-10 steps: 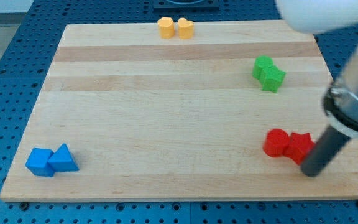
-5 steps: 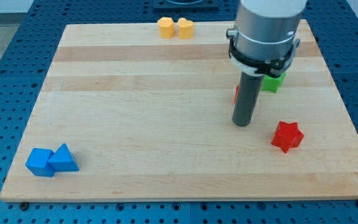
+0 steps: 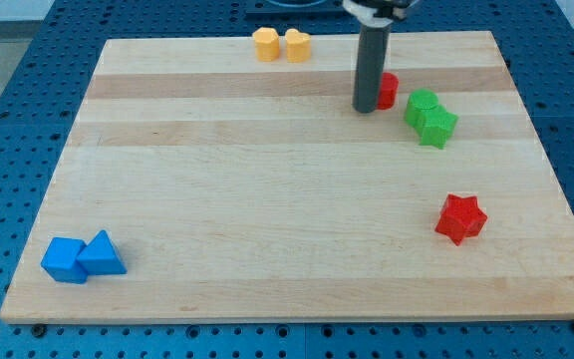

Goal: Push the red star into the red circle

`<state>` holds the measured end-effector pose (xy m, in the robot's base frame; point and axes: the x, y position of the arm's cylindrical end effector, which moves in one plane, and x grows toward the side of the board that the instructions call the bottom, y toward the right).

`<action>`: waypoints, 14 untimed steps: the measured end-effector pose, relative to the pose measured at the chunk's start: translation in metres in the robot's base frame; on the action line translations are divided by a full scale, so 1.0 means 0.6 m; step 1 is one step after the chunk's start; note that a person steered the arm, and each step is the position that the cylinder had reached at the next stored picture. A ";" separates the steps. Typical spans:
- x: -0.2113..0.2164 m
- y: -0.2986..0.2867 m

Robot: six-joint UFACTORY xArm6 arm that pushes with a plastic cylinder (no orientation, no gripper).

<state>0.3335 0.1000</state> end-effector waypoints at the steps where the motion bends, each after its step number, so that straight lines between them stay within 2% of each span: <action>1: -0.015 0.071; 2: -0.032 0.116; 3: -0.111 0.123; 4: -0.136 0.123; 5: -0.123 0.015; 6: -0.071 -0.084; 7: 0.074 -0.007; 8: 0.192 0.146; 9: 0.298 0.200; 10: 0.375 0.152; 11: 0.340 0.081; 12: 0.279 0.080; 13: 0.309 0.148; 14: 0.262 0.106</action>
<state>0.4904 0.1638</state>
